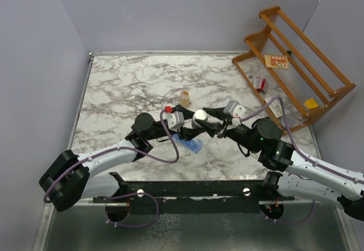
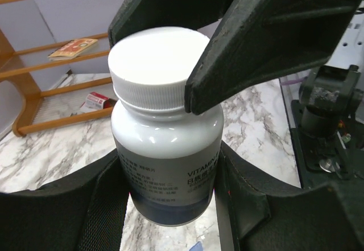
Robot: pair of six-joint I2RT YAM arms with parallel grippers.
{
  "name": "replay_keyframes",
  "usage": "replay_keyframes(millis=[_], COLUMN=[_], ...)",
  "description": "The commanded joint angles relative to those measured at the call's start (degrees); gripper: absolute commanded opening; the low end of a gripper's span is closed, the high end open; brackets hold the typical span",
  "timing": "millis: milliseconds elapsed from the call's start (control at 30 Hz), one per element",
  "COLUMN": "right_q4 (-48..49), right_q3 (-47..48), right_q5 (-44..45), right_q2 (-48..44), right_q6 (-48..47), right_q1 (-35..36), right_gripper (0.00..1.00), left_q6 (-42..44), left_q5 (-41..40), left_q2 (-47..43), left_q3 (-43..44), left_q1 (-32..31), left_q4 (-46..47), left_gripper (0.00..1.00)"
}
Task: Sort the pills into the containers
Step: Unscrew the lid of the pill bottle, then pour the pill into the pill container.
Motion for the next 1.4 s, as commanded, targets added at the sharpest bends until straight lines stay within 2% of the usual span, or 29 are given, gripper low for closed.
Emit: replay_keyframes(millis=[0, 267, 400, 633, 867, 1133, 1367], right_q4=[0.10, -3.15, -0.50, 3.98, 3.61, 1.51, 0.47], right_q3=[1.53, 3.51, 2.67, 1.46, -0.53, -0.74, 0.85], right_q5=[-3.61, -8.54, -2.66, 19.80, 28.05, 29.48, 25.91], right_q2=[-2.80, -2.03, -2.68, -2.57, 0.49, 5.25, 12.85], right_q6=[-5.43, -7.23, -7.06, -8.30, -5.81, -1.11, 3.29], right_q1=[-0.40, -0.39, -0.38, -0.38, -0.50, -3.24, -5.21], right_gripper=[0.17, 0.16, 0.16, 0.16, 0.16, 0.13, 0.12], left_q6=[0.21, 0.37, 0.42, 0.67, 0.97, 2.10, 2.59], left_q5=[7.47, 15.42, 14.37, 9.54, 0.45, -7.37, -11.83], left_q2=[-0.97, -0.79, -0.88, -0.63, -1.09, -4.70, -8.24], left_q3=[-0.69, -0.59, -1.10, -2.04, -3.83, -6.24, -9.31], left_q1=[-0.32, -0.33, -0.34, -0.30, -0.32, -0.28, -0.24], left_q4=[-0.39, -0.23, -0.22, -0.21, -0.84, -5.06, -8.74], left_gripper=[0.00, 0.00, 0.00, 0.00, 0.00, 0.00, 0.00])
